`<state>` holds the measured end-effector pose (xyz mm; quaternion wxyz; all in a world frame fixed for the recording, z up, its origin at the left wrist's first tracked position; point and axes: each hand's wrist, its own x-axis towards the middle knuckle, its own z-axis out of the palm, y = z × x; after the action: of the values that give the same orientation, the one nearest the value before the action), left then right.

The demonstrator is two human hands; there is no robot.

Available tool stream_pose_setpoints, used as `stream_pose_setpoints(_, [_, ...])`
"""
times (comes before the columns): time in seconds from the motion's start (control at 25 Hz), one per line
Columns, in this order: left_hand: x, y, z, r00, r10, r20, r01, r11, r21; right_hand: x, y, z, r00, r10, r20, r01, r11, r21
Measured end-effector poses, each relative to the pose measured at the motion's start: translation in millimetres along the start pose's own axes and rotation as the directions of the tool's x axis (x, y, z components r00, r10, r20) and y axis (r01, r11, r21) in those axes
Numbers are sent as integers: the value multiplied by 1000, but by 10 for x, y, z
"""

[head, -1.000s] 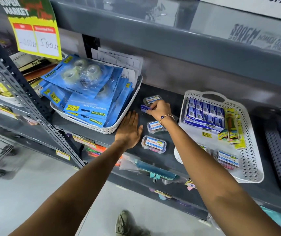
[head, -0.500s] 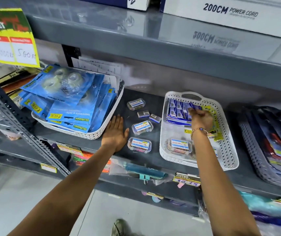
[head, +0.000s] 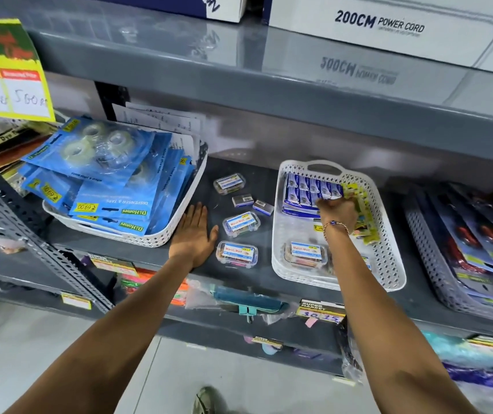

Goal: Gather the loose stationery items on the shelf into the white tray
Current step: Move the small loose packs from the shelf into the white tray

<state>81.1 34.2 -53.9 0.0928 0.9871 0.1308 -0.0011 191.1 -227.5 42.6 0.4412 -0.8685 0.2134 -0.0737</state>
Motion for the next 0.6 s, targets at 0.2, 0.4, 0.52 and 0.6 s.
stream_pose_setpoints(0.2, [-3, 6, -1, 1000, 1, -10, -1, 1000, -3, -74, -107, 2, 997, -76, 4, 76, 987, -144])
stream_pose_setpoints(0.4, [-12, 20, -14, 1000, 16, -9, -16, 1000, -21, -339, -405, 329, 870, -455, 192, 491, 838, -238])
stream_pose_setpoints(0.52, [-12, 24, 1, 999, 14, -42, -15, 1000, -13, -499, -629, 613, 722, -554, 414, 665, 722, -193])
stream_pose_setpoints(0.6, [-9, 28, 7, 999, 5, -46, -5, 1000, 8, -515, -680, 809, 679, -529, 509, 701, 673, -236])
